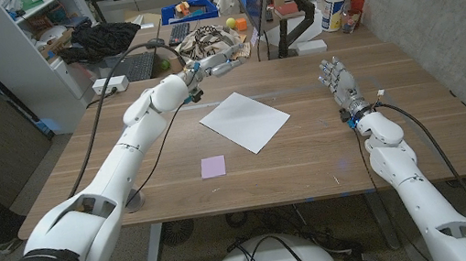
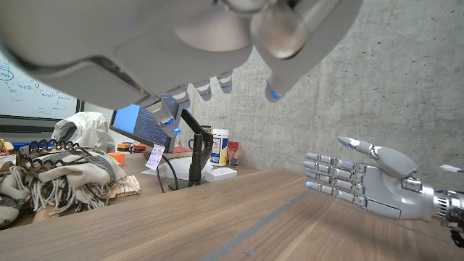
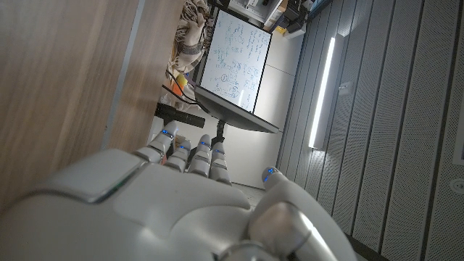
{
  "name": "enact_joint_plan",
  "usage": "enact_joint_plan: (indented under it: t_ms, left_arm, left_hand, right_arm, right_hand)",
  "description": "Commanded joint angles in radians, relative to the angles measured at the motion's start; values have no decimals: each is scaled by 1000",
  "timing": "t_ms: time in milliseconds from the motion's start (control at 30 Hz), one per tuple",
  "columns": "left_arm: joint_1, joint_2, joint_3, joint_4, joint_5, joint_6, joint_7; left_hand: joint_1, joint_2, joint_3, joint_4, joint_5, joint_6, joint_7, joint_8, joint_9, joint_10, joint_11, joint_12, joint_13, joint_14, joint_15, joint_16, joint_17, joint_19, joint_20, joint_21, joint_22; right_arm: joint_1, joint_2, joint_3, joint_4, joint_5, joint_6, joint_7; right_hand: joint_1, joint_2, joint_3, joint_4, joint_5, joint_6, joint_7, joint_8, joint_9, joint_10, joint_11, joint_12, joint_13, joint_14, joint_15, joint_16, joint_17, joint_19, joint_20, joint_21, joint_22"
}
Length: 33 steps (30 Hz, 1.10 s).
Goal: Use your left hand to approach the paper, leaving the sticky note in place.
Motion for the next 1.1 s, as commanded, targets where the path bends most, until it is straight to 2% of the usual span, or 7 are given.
enact_joint_plan:
  t_ms: [33, 467, 1100]
  left_arm:
    - [-1, 11, 18, -12, 57, 14, -5]
    - [-12, 24, 43, -13, 94, 22, -33]
    - [-22, 34, 61, -8, 120, 22, -64]
  left_hand:
    - [13, -1, 2, -4, 5, -119, -6, -1, 6, -123, -5, 3, 5, -148, -7, 7, 2, -186, 6, -1, 4]
    - [19, 0, 2, -6, 5, -125, -6, -1, 7, -123, -6, 5, 6, -139, -5, 11, 3, -172, 4, 3, 5]
    - [22, 0, -2, -4, 4, -139, -6, -3, 8, -124, -7, 6, 6, -138, -7, 12, 5, -172, -1, 0, 6]
  right_arm:
    - [-9, -11, -1, -18, -4, -7, -2]
    - [-9, -16, -6, -24, -7, -7, -5]
    - [-5, -17, -15, -21, -18, -4, -11]
  right_hand:
    - [8, 66, -1, -6, 7, 5, -6, 6, 3, 5, 0, 3, 2, 4, -15, 1, 4, 7, -38, -5, 4]
    - [9, 63, -1, -8, 7, 3, -8, 5, 3, 4, 0, 2, 2, 8, -21, 2, 3, 7, -25, -8, 4]
    - [9, 63, -1, -8, 8, 4, -7, 6, 3, 5, -1, 3, 2, 7, -31, 1, 3, 10, -28, -10, 4]
